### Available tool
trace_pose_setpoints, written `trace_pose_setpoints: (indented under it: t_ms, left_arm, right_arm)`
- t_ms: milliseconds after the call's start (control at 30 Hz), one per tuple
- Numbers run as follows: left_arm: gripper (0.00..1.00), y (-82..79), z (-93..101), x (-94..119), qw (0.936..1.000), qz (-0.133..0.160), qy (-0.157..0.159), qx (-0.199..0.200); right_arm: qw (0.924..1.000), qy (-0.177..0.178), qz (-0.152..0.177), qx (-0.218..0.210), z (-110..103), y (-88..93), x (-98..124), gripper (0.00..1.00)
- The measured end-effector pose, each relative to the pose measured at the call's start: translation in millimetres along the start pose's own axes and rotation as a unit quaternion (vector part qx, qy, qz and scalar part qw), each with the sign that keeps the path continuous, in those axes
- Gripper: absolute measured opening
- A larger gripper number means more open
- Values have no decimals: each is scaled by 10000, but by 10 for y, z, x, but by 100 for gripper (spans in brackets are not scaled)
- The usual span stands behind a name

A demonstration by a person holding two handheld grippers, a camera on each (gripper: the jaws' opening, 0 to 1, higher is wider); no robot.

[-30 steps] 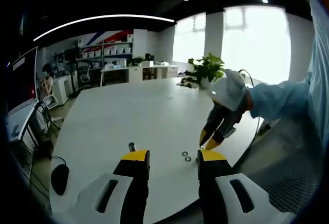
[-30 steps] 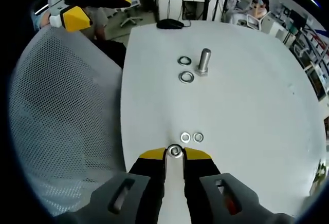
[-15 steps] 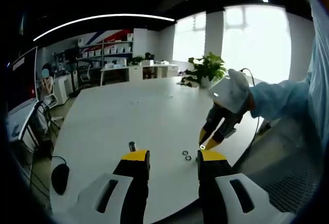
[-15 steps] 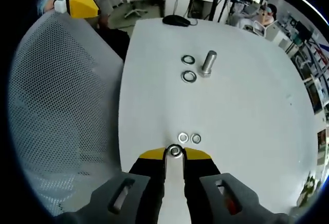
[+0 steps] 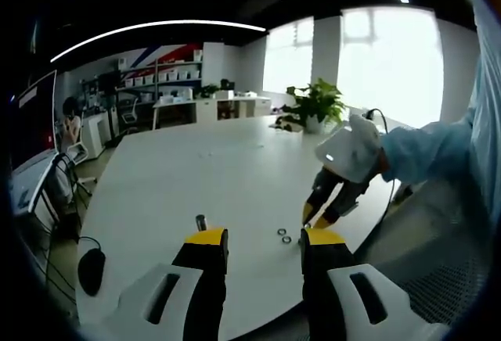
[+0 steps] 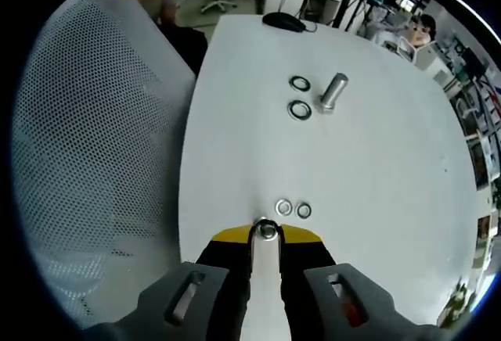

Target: Place the washer onto the threaded stud by aligning its center hole with the stud, sliding it down to the base, and recovering from edge contact or off-axis alignment until the washer reaches the visible bottom stop.

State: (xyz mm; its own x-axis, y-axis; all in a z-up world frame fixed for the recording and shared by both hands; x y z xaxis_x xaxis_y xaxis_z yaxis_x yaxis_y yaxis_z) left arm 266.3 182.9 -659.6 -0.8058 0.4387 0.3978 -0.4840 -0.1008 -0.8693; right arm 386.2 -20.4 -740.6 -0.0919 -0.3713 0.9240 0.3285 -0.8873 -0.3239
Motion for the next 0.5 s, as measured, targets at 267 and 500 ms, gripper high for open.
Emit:
trace_pose_setpoints:
  t_ms: [267, 500]
  left_arm:
    - [35, 1, 0, 1, 10000, -4, 10, 6]
    - [35, 2, 5, 2, 10000, 0, 33, -2]
  right_arm:
    - [9999, -121, -71, 59, -26, 25, -129, 13]
    - [9996, -196, -215, 16, -41, 100, -301, 13]
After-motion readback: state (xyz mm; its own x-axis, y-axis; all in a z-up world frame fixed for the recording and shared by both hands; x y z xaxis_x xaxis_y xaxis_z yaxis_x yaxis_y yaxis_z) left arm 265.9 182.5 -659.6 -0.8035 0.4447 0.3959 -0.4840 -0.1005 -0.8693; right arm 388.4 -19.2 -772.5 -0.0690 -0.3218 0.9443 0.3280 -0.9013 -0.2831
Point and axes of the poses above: the point that each gripper's makers call its tool centre point, and the gripper's own axes: x roughly backward along the fingers, z roughly to its right, y roughly out of its underside, the point moved 10 cm from there along x, roughly backward along the fingers, and after that the axes turned 14 degrees about x, right-handed, at the moved point
